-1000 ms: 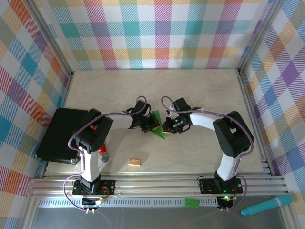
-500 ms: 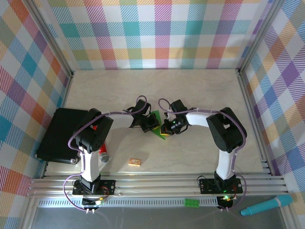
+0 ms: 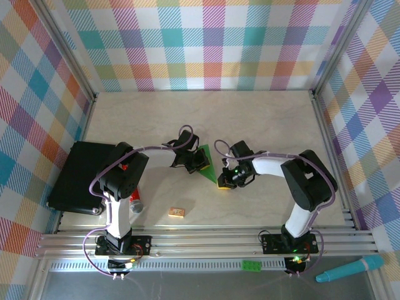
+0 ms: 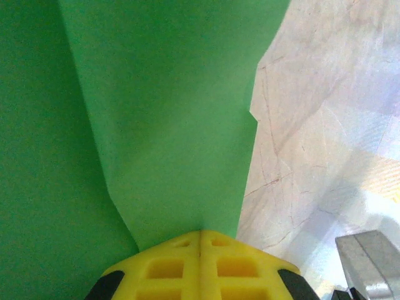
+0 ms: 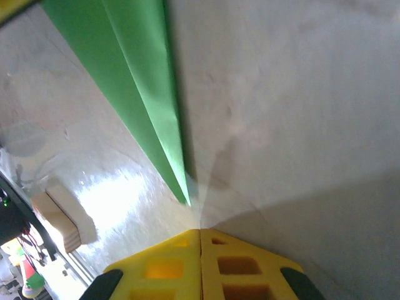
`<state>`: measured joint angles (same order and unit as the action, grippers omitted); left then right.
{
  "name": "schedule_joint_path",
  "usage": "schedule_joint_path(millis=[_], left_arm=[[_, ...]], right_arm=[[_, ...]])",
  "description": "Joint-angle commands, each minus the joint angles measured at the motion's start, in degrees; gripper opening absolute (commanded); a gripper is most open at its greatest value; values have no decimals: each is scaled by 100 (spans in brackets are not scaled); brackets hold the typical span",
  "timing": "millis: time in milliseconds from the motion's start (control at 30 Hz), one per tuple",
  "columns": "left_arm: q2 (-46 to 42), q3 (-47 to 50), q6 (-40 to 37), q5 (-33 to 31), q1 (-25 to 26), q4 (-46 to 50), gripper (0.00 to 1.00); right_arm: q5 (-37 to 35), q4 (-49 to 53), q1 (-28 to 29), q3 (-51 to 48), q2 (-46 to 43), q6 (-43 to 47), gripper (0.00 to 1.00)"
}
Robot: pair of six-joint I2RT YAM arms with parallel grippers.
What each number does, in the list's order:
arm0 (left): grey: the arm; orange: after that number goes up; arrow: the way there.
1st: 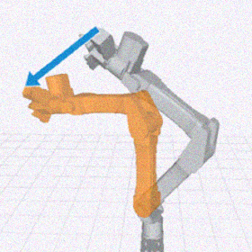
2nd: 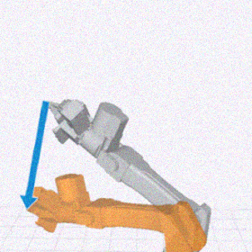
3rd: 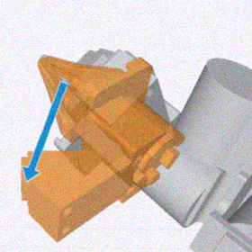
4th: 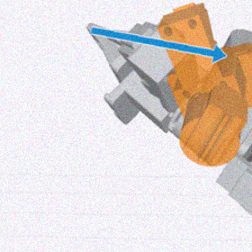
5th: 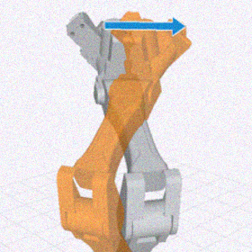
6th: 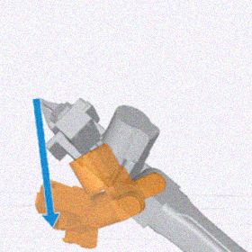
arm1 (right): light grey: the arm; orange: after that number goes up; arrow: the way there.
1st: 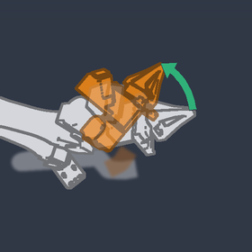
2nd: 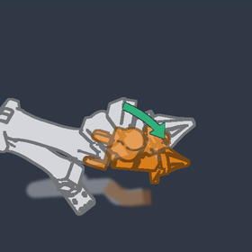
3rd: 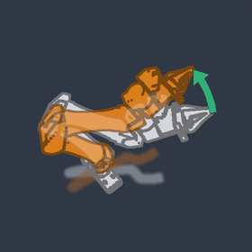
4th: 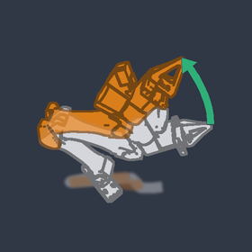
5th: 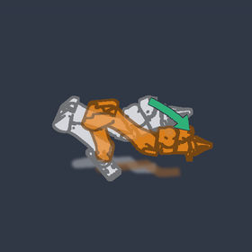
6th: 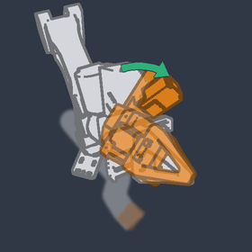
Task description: Fold a paper plane with a square sheet of paper (pick it up from the middle)
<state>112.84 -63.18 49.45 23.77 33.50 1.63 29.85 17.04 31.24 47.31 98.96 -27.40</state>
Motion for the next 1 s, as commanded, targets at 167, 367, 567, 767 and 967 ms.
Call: schedule_joint_path(millis=[167,367,567,767,967], left_arm=[[414,290,24,-651,16,1184,4],[319,262,106,-523,34,1043,5],[265,219,150,-420,43,941,5],[171,53,45,-304,44,822,5],[101,-201,-153,-337,-135,692,10]], right_arm=[[-258,335,48,361,-424,87,14],[-324,40,63,1021,437,-83,11],[-397,132,58,1189,866,-30,9],[-761,465,58,817,959,169,8],[-1229,888,40,670,959,370,7]])
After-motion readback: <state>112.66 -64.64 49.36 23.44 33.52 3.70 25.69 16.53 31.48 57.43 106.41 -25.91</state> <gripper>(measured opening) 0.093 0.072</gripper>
